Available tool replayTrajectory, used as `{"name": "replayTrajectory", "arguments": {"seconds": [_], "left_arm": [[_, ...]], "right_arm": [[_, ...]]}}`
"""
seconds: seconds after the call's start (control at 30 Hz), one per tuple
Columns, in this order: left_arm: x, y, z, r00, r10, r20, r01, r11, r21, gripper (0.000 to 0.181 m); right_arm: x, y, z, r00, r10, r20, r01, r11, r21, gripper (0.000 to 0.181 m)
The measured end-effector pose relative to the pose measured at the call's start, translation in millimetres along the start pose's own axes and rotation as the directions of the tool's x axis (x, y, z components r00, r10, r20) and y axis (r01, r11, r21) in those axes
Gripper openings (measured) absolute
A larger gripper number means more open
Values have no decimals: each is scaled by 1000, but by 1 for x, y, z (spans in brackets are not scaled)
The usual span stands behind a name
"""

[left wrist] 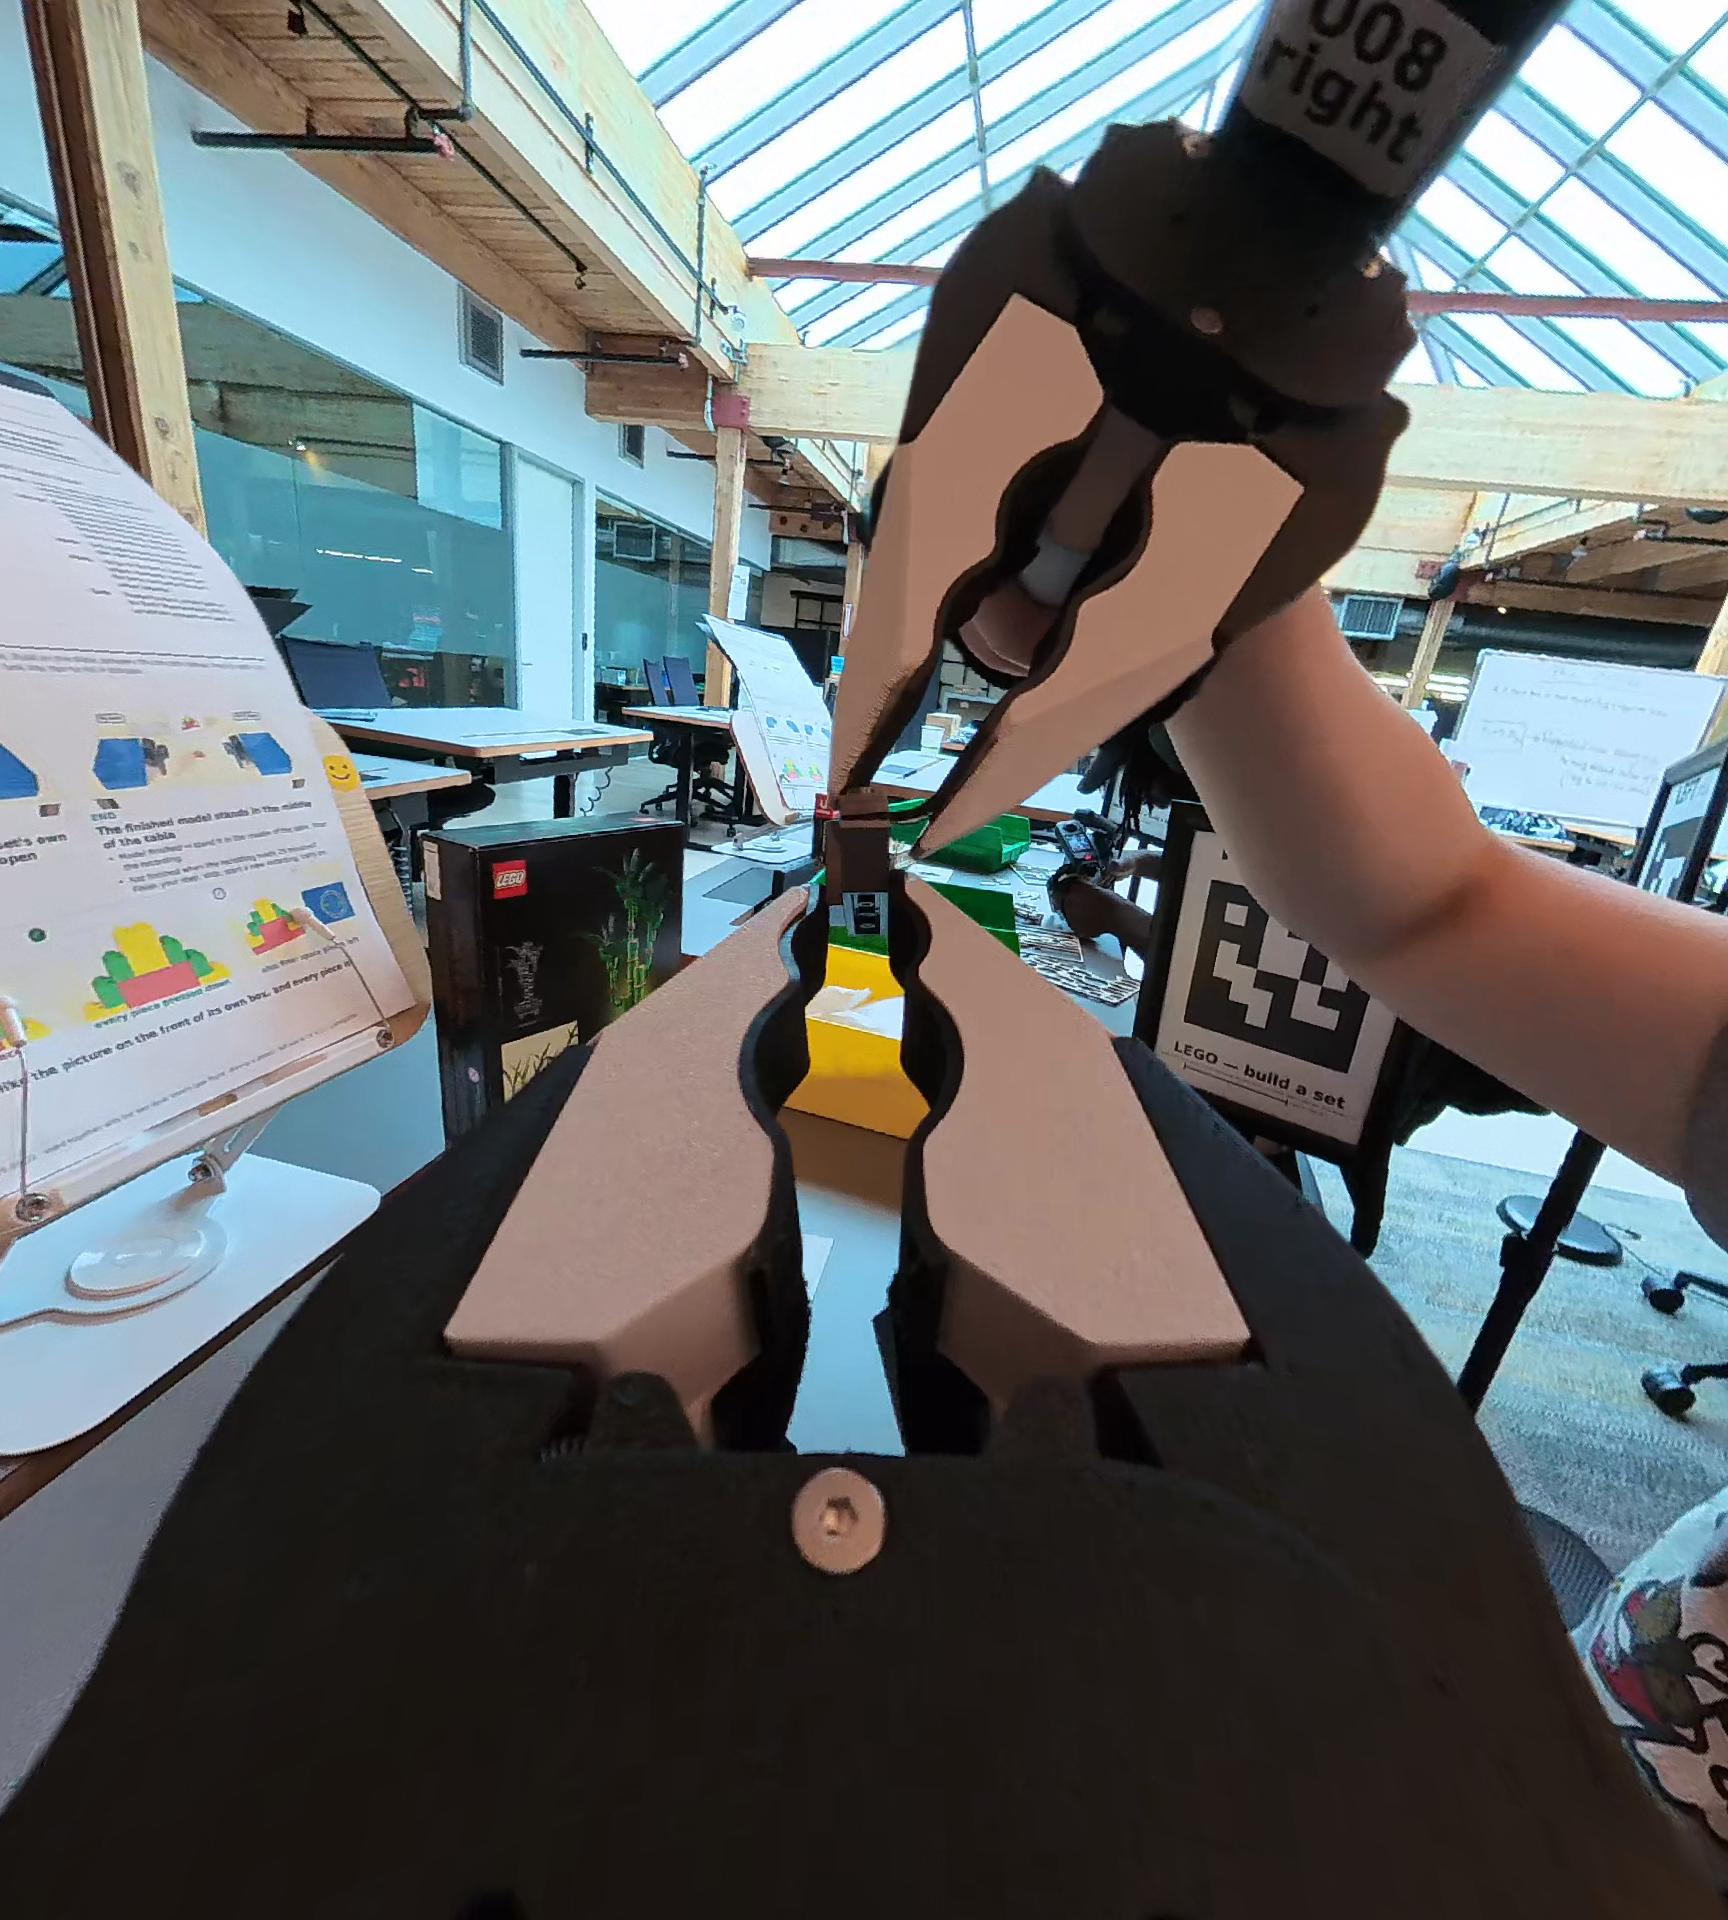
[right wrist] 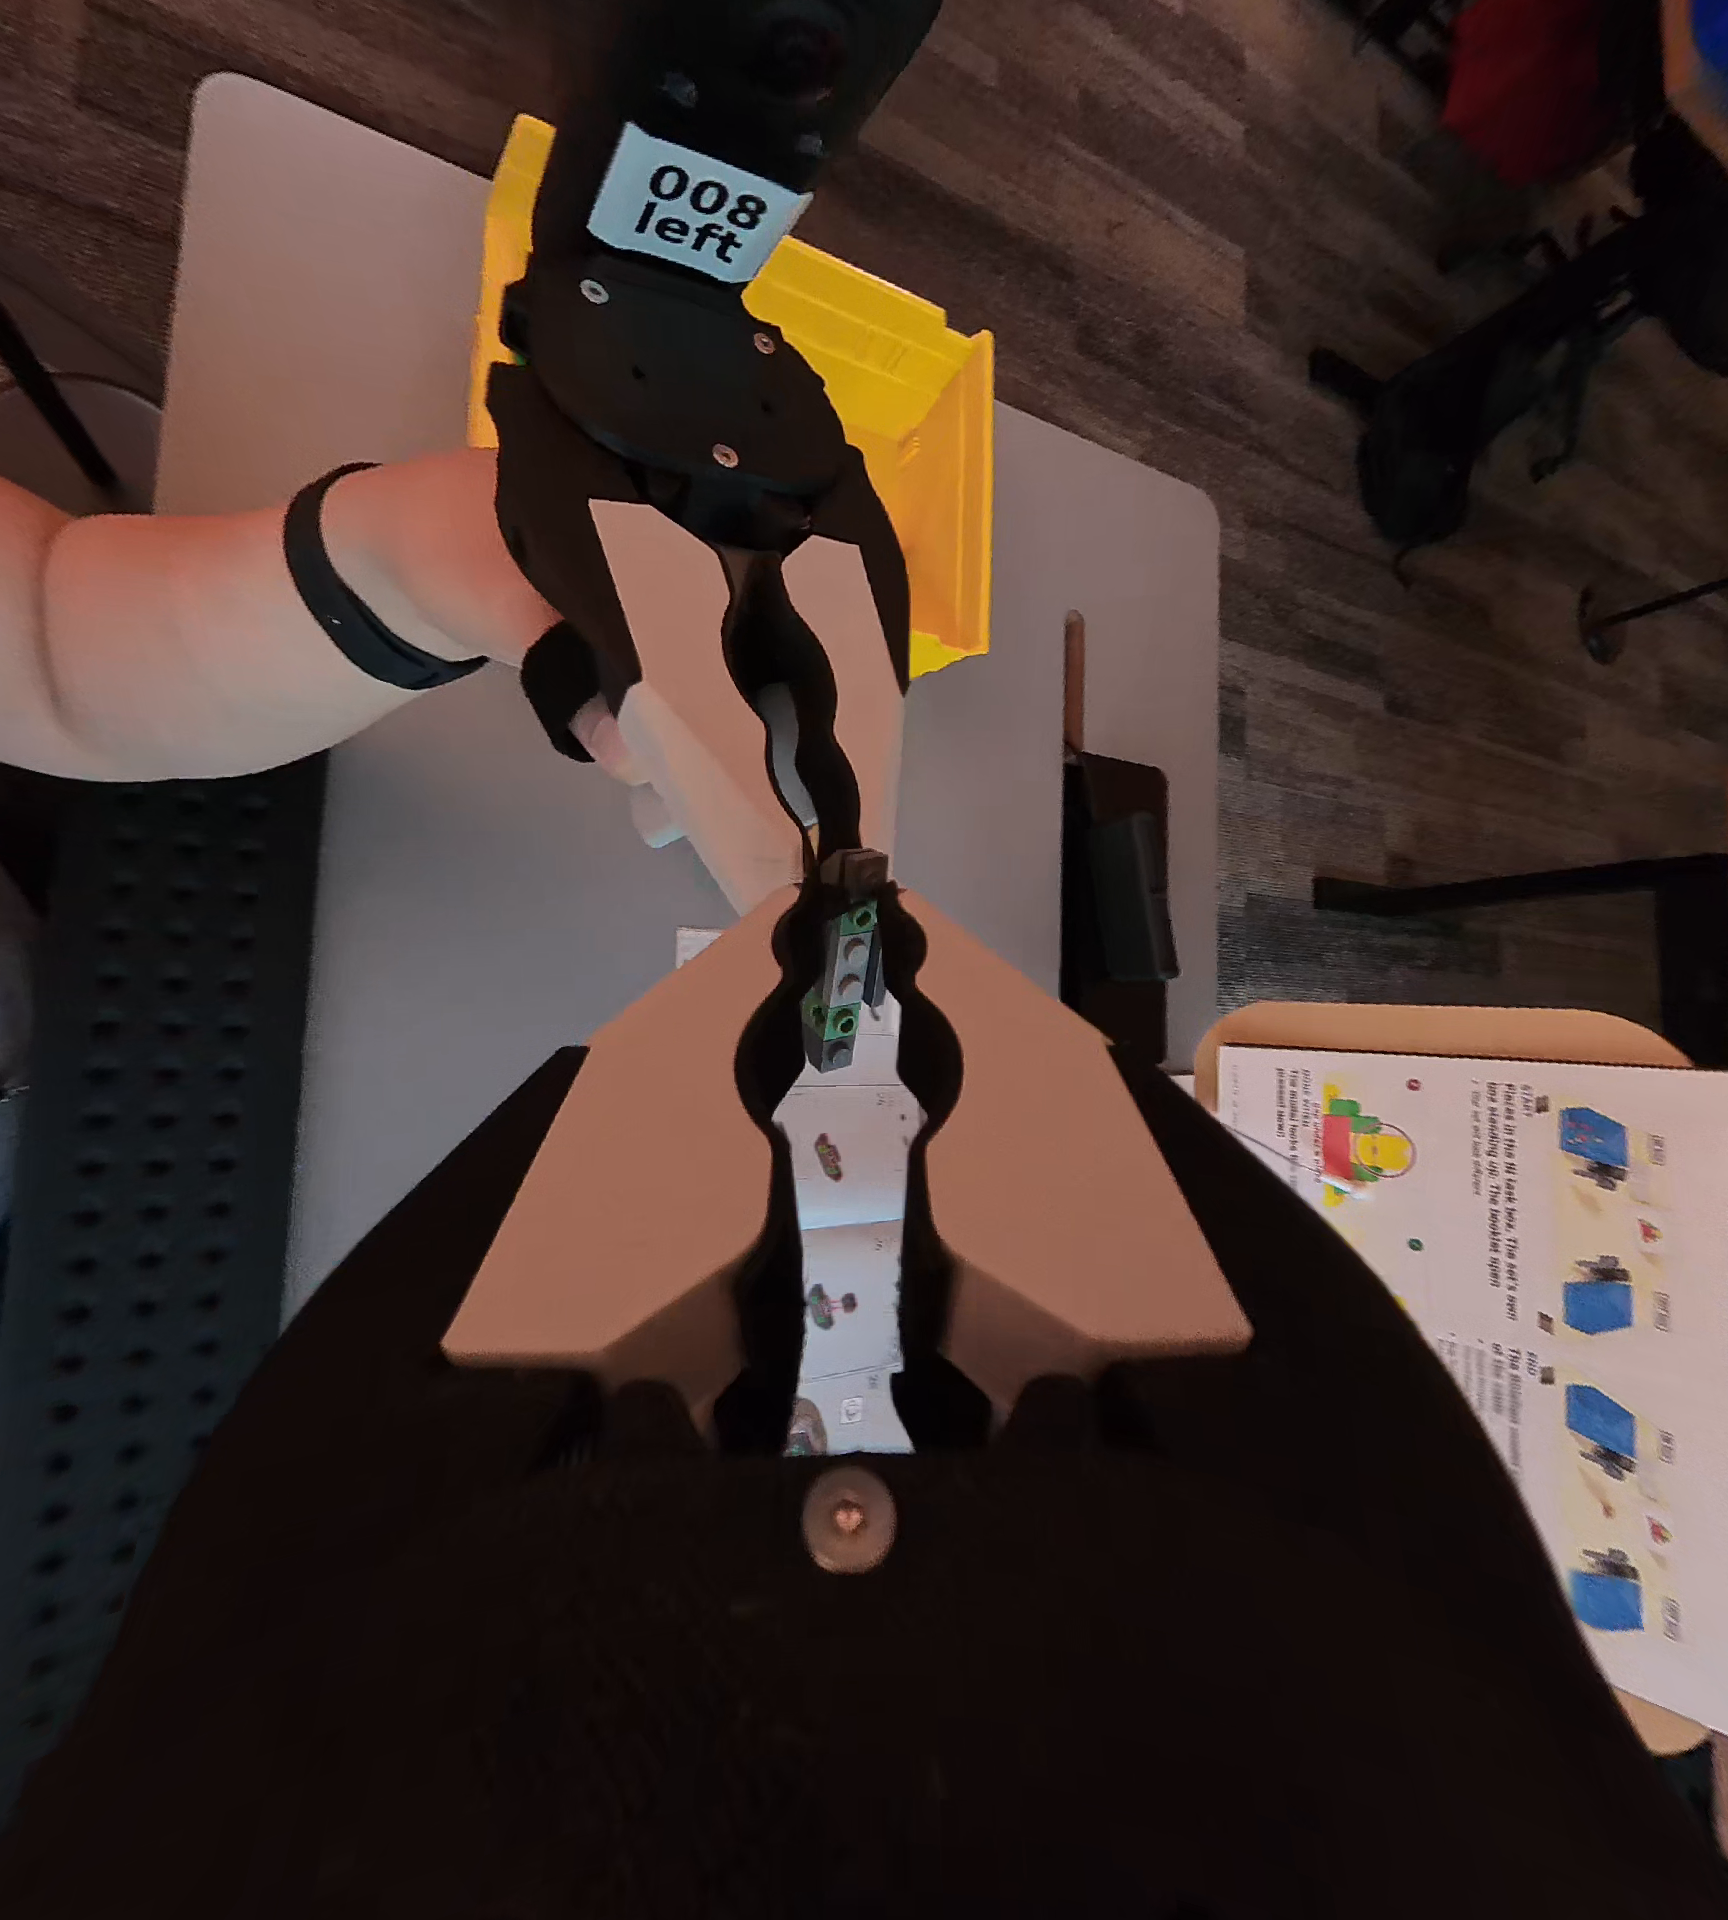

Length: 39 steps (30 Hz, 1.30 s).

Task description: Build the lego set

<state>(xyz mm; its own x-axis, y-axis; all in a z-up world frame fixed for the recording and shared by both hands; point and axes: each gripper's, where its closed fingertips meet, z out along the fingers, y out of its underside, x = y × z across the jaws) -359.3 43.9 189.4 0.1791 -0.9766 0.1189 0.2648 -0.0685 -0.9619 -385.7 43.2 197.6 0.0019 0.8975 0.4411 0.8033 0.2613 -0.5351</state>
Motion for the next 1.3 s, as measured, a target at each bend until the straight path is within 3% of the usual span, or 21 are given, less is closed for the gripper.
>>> {"name": "replayTrajectory", "arguments": {"seconds": [0.63,1.3], "left_arm": [[-11,6,1,989,87,119,-80,995,-63,9],[-6,0,0,980,155,127,-150,987,-49,9]], "right_arm": [[5,5,4,959,-209,-190,198,977,-74,9],[2,0,-2,940,-265,-214,256,964,-71,7]]}}
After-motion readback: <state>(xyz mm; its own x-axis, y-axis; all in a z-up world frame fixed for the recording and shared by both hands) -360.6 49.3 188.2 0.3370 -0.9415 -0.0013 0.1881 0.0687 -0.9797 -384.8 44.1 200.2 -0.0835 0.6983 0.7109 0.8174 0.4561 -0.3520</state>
